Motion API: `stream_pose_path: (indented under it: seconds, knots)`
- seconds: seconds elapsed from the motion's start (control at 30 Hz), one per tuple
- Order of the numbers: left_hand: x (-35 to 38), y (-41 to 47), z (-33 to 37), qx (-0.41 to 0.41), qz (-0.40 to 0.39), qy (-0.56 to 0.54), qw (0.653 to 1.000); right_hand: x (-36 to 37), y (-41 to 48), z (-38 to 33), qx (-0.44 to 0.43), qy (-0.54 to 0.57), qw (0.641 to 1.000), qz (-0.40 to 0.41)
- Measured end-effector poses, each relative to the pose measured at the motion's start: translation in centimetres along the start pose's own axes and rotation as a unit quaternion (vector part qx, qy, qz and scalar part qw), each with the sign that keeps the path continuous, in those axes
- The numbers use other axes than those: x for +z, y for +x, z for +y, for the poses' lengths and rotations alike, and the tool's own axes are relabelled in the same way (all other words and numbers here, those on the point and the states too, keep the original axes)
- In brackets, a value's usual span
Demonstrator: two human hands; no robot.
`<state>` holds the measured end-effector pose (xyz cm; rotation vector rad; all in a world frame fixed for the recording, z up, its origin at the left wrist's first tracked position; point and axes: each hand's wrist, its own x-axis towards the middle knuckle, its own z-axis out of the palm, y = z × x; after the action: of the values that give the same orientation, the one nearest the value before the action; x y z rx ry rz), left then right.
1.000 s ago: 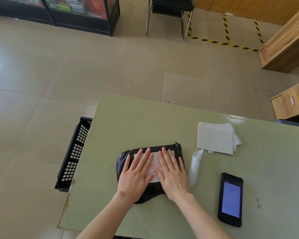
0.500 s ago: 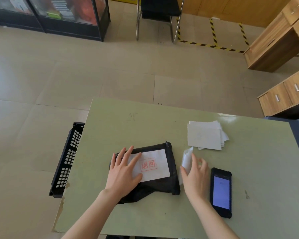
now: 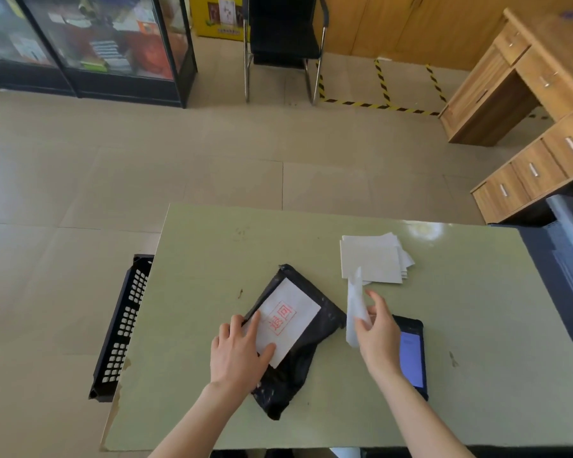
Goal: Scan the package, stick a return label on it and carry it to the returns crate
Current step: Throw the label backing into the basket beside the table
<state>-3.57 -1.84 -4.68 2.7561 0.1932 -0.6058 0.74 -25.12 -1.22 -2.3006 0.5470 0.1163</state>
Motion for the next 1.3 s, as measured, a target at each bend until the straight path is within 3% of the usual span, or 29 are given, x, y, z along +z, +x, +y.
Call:
stream_pose_path:
  seconds: [0.13,0.23,0.3,0.37,0.43,0.57,0.73,0.87,0.93,1.03,1.1,1.17,1.3]
  knots:
    - [-1.2,-0.7,2.2,-0.022,-0.113,-0.173,0.978,-2.2,-1.1,-1.4,-0.029,0.069,0.996,-0.039]
    - [-3.0,-1.5,3.4,-0.017,-0.062,-0.280,0.958,-2.7,-2.5,-3.1,-0.048,0.091,0.983,-0.151]
    - [-4.9,-2.3,4.1,-0.012,-0.030,-0.406,0.913,-2.1,-3.4,-3.9,-0.053,0.103,0.971,-0.208]
    - [-6.6,-3.1,4.3,-0.006,-0.067,-0.548,0.834,-1.2,-4.3,-5.0,-0.053,0.115,0.961,-0.248]
    - [-7.9,-4.0,3.9,0.009,-0.075,-0.609,0.790,-0.4,-5.2,-6.3,-0.044,0.143,0.946,-0.287]
    - [-9.5,-5.4,2.2,-0.007,0.000,-0.611,0.792,0.6,-6.7,-8.7,-0.005,0.246,0.896,-0.370]
    - [-10.3,-6.4,-0.6,-0.062,0.068,-0.646,0.758,2.7,-7.3,-10.6,0.101,0.364,0.820,-0.430]
    - [-10.5,-7.5,-2.6,-0.068,0.063,-0.671,0.736,4.1,-7.5,-11.9,0.138,0.373,0.795,-0.459]
    - [-10.9,-8.1,-4.0,-0.046,0.034,-0.654,0.755,4.6,-7.4,-12.5,0.147,0.399,0.765,-0.484]
    - [-11.4,-8.1,-6.4,-0.039,0.037,-0.601,0.798,5.6,-7.8,-13.4,0.085,0.377,0.725,-0.570]
    - [-11.7,-7.6,-8.2,-0.044,0.069,-0.547,0.833,6.8,-8.8,-14.4,0.037,0.342,0.732,-0.588]
    - [-12.2,-7.0,-9.9,-0.056,0.107,-0.514,0.849,8.2,-10.0,-15.9,0.003,0.307,0.770,-0.560]
    - [-13.1,-6.1,-13.0,-0.065,0.126,-0.550,0.823,12.2,-11.1,-18.7,0.014,0.236,0.865,-0.442]
